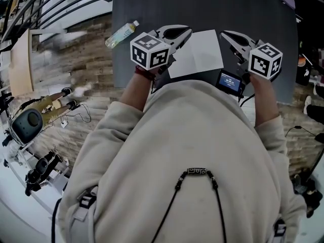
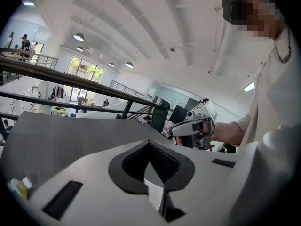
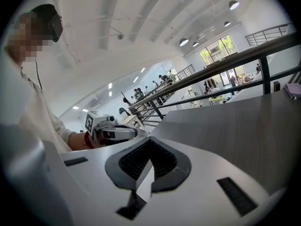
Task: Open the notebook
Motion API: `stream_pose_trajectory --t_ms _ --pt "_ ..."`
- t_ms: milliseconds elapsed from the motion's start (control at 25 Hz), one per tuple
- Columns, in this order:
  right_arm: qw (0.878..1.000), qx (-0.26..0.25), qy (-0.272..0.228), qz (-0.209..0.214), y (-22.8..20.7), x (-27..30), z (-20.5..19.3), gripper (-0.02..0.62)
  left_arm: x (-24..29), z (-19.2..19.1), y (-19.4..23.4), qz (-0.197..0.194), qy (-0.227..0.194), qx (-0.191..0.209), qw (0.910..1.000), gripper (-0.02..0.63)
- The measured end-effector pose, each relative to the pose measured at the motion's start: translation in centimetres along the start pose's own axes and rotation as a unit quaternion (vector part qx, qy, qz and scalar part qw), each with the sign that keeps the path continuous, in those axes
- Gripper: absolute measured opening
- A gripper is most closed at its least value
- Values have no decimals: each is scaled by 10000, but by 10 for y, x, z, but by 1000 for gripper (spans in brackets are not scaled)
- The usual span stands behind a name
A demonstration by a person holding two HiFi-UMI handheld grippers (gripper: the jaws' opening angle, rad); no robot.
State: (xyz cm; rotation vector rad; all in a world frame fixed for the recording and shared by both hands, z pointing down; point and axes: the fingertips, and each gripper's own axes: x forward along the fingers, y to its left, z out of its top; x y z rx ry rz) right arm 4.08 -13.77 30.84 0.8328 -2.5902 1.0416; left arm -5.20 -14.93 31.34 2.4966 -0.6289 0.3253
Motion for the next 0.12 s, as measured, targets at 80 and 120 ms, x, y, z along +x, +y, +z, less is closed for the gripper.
stream_pose_trajectory --t_ms 80,120 --pt "10000 4 24 8 0 1 -2 16 0 -1 0 -8 6 -3 10000 6" --pt "10000 5 35 10 -1 2 -3 15 0 -1 0 -13 11 -1 10000 6"
